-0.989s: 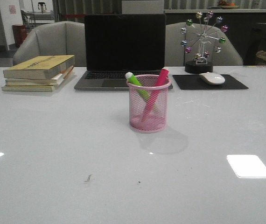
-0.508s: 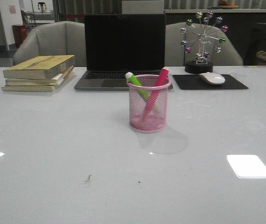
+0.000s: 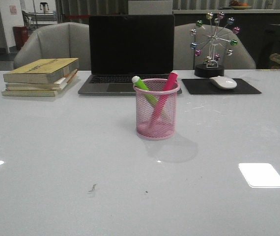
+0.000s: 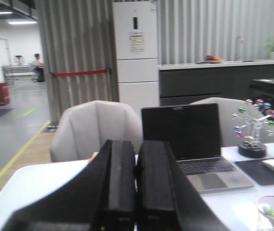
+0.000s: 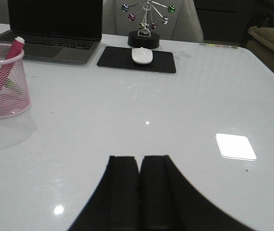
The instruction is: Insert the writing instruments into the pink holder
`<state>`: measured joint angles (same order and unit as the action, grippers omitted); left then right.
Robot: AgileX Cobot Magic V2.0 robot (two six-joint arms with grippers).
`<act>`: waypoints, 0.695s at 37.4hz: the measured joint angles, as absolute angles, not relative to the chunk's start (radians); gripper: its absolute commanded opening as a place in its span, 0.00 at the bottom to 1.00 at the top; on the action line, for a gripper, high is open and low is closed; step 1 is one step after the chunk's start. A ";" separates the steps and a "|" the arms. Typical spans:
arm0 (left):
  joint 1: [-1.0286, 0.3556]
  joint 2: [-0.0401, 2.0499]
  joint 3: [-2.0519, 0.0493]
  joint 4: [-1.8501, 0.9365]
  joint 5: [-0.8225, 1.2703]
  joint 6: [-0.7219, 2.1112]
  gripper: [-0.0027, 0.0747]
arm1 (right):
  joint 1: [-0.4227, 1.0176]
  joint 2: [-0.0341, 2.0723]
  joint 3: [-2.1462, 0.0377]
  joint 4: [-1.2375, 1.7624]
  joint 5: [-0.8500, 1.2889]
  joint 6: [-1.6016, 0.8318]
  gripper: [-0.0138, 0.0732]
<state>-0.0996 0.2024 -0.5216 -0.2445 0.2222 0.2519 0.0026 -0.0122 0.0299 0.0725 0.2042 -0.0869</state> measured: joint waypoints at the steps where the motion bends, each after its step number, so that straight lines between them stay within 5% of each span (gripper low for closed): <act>1: -0.091 0.196 -0.519 -0.244 0.222 0.252 0.16 | 0.003 -0.012 0.030 0.072 0.204 -0.087 0.18; 12: -0.041 -0.001 -0.381 -0.236 0.166 0.252 0.16 | 0.003 -0.012 0.030 0.072 0.206 -0.087 0.18; 26: -0.055 -0.006 -0.241 -0.234 0.055 0.252 0.16 | 0.000 -0.012 0.030 0.072 0.207 -0.087 0.18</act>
